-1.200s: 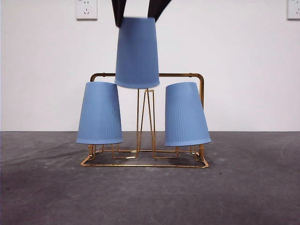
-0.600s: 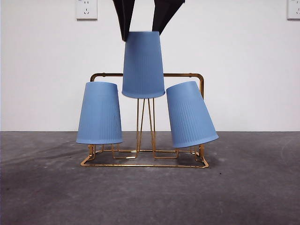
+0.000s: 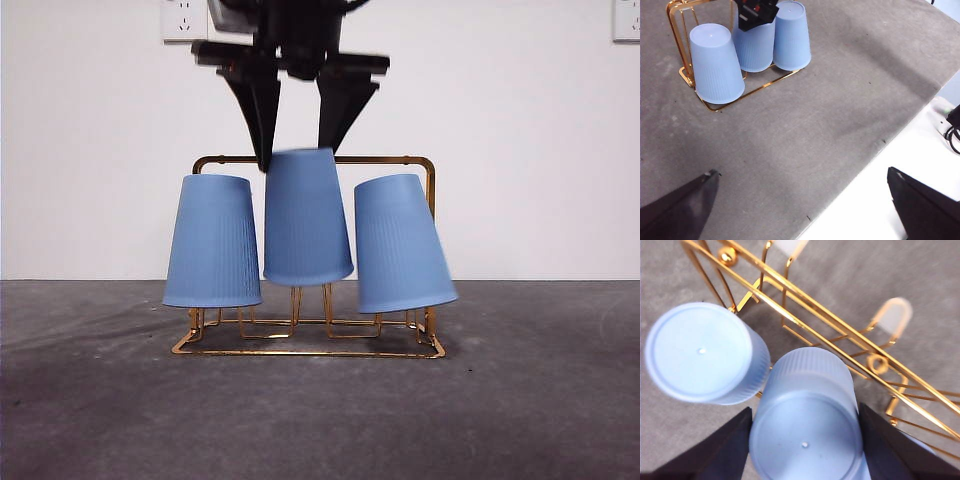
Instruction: Pick the top cup and place it on cupholder, pick up the mid cup and place it on cupholder, last pick the bottom cup and place it on cupholder.
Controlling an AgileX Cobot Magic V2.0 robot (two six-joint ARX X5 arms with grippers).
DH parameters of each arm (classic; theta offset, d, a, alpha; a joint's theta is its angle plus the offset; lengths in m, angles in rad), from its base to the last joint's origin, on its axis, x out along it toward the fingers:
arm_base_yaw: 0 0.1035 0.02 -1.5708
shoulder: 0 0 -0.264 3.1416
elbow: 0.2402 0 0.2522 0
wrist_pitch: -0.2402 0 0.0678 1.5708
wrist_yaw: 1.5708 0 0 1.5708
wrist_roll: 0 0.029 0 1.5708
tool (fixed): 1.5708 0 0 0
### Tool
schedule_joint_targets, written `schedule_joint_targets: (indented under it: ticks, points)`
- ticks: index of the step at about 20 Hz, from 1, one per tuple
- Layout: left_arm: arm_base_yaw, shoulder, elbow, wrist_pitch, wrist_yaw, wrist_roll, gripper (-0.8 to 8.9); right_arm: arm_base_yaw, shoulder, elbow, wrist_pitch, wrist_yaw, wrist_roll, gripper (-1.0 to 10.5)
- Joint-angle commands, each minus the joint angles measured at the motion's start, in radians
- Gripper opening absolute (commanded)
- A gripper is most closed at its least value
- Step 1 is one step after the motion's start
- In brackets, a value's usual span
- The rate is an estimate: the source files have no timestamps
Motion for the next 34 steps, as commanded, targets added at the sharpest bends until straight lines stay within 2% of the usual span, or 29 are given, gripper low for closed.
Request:
schedule_joint_targets:
  ticks: [1,5,10,12,15,19,23,27,29,31,34]
  points:
    - [-0.006,0.004,0.010,0.005,0.002,-0.002,5.66,0.001,0.028,0.027,0.014,-0.016,-0.010,1.0]
    - [-0.006,0.004,0.010,0.005,0.002,-0.002,5.66,-0.018,0.043,0.027,0.014,-0.060,-0.009,1.2]
    - [-0.006,0.004,0.010,0.005,0.002,-0.002,5.66,-0.021,0.043,0.027,0.019,-0.067,-0.009,3.7]
    - [-0.006,0.004,0.010,0.005,0.002,-0.002,5.66,-0.021,0.037,0.036,0.020,-0.068,-0.009,4.3]
    - [-0.006,0.004,0.010,0.005,0.002,0.001,5.66,-0.021,0.006,0.081,-0.007,-0.067,-0.008,4.4]
    - [-0.006,0.004,0.010,0.005,0.002,0.002,5.66,-0.013,-0.034,0.197,-0.200,-0.068,-0.012,4.4]
    - [-0.006,0.004,0.010,0.006,0.001,0.006,5.62,-0.011,-0.150,0.180,-0.277,-0.066,-0.053,4.4]
    - [-0.006,0.004,0.010,0.003,-0.002,0.005,5.62,-0.008,-0.362,-0.021,-0.277,-0.059,-0.081,4.4]
    - [-0.006,0.004,0.010,0.006,-0.019,0.001,5.62,-0.011,-0.512,-0.201,-0.274,-0.009,-0.081,4.4]
    - [-0.005,0.004,0.010,0.005,-0.060,-0.013,5.62,-0.012,-0.694,-0.408,-0.178,-0.028,-0.081,4.4]
    - [-0.005,0.004,0.010,0.009,-0.122,-0.081,5.62,-0.012,-1.003,-0.721,0.040,-0.103,-0.080,4.4]
